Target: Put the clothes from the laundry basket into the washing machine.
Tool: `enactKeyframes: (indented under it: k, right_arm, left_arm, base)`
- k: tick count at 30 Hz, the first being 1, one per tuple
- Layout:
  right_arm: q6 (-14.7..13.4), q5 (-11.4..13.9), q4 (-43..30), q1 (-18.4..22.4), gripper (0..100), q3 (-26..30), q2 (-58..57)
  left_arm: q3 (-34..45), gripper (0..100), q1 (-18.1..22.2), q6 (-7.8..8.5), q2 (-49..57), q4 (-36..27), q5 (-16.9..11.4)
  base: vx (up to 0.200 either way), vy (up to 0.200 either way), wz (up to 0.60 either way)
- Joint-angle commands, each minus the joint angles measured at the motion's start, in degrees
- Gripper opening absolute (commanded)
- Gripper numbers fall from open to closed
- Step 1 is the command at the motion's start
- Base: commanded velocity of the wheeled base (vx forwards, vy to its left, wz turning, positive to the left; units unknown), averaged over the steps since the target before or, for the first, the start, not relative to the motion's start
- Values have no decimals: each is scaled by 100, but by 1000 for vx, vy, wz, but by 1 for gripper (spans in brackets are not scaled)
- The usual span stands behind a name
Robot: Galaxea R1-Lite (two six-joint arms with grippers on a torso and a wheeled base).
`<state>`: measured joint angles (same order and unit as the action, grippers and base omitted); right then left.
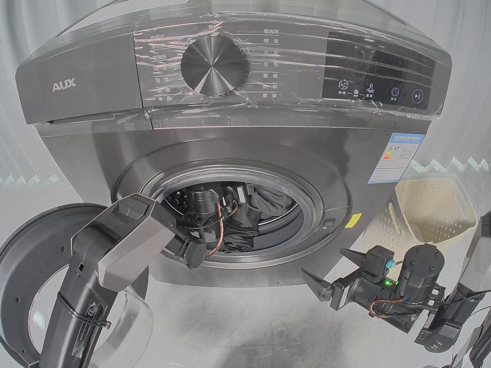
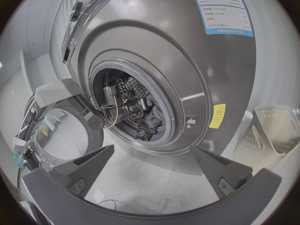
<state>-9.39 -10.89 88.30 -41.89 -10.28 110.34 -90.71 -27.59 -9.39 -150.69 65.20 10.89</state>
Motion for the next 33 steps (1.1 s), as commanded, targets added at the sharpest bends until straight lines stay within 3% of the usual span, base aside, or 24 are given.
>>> enactKeyframes:
  k: [1, 9, 21, 26, 33]
  right_arm:
    - [-2, -1, 3, -4, 100, -1, 41]
    - [7, -1, 3, -4, 100, -1, 32]
    - [-2, 8, 12, 5, 100, 26, 23]
    - [7, 8, 12, 5, 100, 26, 32]
    - [7, 8, 12, 5, 100, 26, 32]
  left_arm:
    - [950, 100, -71, 7, 672, -174, -34]
    - [2295, 100, -273, 42, 1331, -517, -315]
    - [3147, 100, -370, 244, 1613, -648, -517]
    - [3481, 100, -440, 253, 1815, -578, -948]
    - [3244, 100, -678, 253, 1472, -68, -1396]
  base:
    - [0, 0, 0]
    - [0, 0, 0]
    - [0, 0, 0]
    - [0, 0, 0]
    - [0, 0, 0]
